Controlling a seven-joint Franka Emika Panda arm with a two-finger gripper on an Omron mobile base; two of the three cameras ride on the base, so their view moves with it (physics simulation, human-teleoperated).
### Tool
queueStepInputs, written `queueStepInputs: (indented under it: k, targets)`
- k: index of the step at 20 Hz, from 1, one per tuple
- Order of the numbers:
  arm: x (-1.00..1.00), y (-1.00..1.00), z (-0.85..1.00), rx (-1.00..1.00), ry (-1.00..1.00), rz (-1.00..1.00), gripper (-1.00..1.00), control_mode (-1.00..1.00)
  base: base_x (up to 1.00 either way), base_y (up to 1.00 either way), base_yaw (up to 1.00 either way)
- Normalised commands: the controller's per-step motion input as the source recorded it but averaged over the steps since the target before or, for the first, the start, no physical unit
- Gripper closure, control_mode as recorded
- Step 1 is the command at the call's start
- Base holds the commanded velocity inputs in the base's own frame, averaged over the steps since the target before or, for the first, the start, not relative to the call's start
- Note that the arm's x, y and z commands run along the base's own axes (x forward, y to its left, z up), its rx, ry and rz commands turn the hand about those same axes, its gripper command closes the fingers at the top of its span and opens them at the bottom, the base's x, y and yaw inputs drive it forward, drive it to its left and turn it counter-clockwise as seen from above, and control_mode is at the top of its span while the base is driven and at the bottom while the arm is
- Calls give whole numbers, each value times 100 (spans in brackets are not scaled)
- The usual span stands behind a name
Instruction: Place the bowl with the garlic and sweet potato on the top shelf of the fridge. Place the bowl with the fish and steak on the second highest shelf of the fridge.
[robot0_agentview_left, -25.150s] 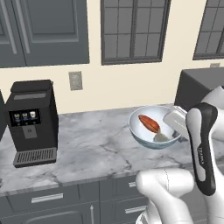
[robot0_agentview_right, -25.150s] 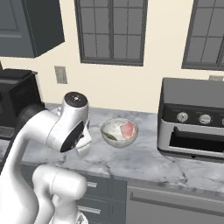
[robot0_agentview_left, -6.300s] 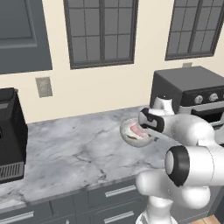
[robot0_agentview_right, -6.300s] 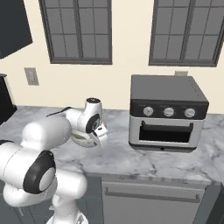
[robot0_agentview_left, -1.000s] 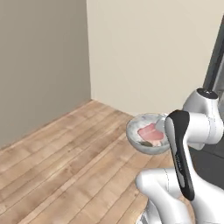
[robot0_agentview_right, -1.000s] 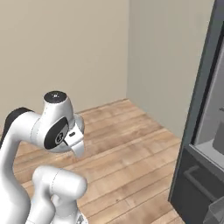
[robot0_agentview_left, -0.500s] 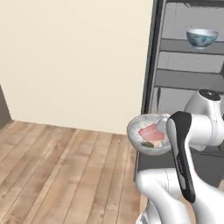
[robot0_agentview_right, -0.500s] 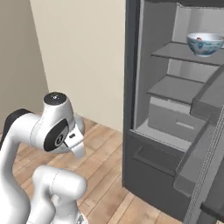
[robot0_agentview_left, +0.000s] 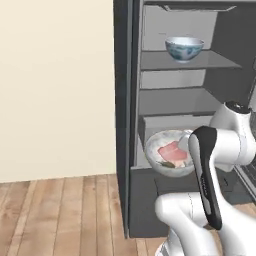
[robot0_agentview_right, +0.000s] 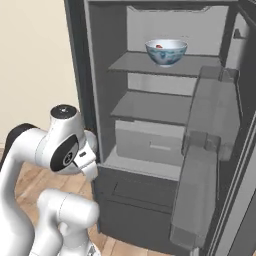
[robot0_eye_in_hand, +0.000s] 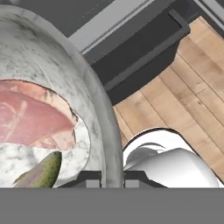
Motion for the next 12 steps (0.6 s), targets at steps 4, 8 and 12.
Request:
queueStepInputs:
  k: [4, 8, 12]
  targets:
    - [0, 0, 0, 0, 0, 0, 100, 100, 62, -5, -58]
    - [0, 0, 0, 0, 0, 0, 100, 100, 62, -31, -31]
    - [0, 0, 0, 0, 0, 0, 100, 100, 48, -61, -12]
